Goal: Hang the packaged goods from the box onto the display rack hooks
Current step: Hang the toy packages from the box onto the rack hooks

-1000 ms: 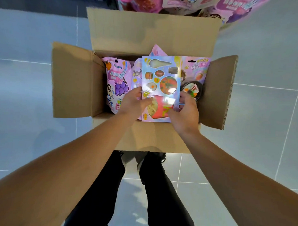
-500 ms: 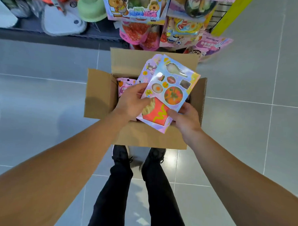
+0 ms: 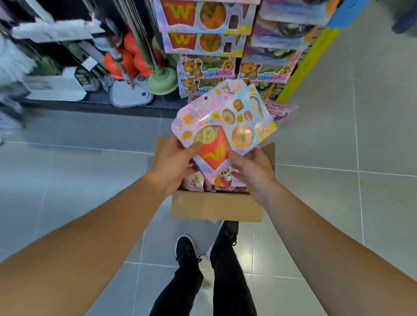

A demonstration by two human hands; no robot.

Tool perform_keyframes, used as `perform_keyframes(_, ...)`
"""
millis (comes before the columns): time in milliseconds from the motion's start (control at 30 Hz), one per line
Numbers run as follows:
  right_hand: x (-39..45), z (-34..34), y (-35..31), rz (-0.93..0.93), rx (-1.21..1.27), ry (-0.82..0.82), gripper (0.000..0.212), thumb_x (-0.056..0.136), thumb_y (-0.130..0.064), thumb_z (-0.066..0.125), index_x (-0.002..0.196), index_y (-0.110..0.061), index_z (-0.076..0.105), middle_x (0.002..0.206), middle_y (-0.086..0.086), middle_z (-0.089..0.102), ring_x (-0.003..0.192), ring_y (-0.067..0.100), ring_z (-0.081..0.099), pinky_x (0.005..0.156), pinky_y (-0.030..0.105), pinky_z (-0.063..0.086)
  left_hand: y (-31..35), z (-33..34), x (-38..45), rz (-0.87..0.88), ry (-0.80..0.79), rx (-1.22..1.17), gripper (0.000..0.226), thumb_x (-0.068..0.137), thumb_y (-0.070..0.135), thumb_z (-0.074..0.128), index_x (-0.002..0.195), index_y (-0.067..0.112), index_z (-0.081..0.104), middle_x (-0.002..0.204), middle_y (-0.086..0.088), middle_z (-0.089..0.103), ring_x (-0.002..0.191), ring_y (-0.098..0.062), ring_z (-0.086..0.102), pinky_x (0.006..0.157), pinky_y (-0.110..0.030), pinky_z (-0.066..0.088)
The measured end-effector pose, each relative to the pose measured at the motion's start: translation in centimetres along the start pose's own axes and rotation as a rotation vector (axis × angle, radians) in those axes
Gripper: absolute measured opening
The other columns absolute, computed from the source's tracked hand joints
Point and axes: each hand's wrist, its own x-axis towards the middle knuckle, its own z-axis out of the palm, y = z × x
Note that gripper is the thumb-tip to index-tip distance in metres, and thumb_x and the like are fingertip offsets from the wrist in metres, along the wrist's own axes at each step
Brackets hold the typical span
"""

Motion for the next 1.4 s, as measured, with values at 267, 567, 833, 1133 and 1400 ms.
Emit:
perform_keyframes(267,-9.7,0.7,-11.6,-0.332,-0.259,0.362,0.106,0.059,-0.062,0.078,0.143,-0.015,0.034,0.141,0.004,0.047,0.129,0.023,0.05,0.105,0.045,0.046,11.3,-3.2,-7.5,0.197,-0.125,0.25,0.023,0.093,0.009,0.062,0.113,0.021,0.059,0.113,-0.003,0.07,0.092,-0.02,0.071,0.069,-0.036,0.059)
perform_keyframes(567,-22.1,1.0,-21.2,-0.518,-0.176,0.326,0.029,0.082,-0.026,0.068,0.108,-0.021,0.055,0.098,-0.007,0.064,0.091,0.015,0.064,0.071,0.032,0.05,22.3,-2.9,-16.6,0.404,-0.133,0.265,0.016,0.092,0.009,0.065,0.107,0.014,0.061,0.106,-0.005,0.071,0.084,-0.016,0.072,0.059,-0.026,0.058)
perform_keyframes(833,-29.7,-0.2,-27.7,-0.67,-0.168,0.382,0.039,0.082,-0.034,0.068,0.115,-0.017,0.055,0.108,-0.005,0.063,0.09,0.011,0.062,0.061,0.027,0.044,30.7,-0.8,-23.0,0.603,-0.142,0.3,0.02,0.092,0.02,0.067,0.109,0.012,0.062,0.107,-0.008,0.07,0.09,-0.024,0.071,0.059,-0.03,0.054)
perform_keyframes(1133,-35.0,-3.3,-35.1,-0.827,-0.133,0.441,0.035,0.082,-0.034,0.069,0.11,-0.02,0.055,0.102,-0.005,0.064,0.088,0.015,0.064,0.06,0.028,0.044,37.6,4.0,-27.7,0.797,-0.083,0.33,0.019,0.087,0.029,0.073,0.103,0.021,0.066,0.103,-0.003,0.072,0.088,-0.023,0.072,0.073,-0.043,0.06)
perform_keyframes(1400,-33.0,-8.4,-40.3,-0.881,-0.134,0.415,0.024,0.085,-0.032,0.066,0.101,-0.019,0.053,0.098,-0.004,0.064,0.086,0.018,0.063,0.064,0.032,0.047,40.2,10.8,-26.5,0.857,0.01,0.353,0.048,0.074,0.046,0.077,0.114,0.02,0.067,0.107,0.0,0.071,0.095,-0.023,0.069,0.083,-0.047,0.058)
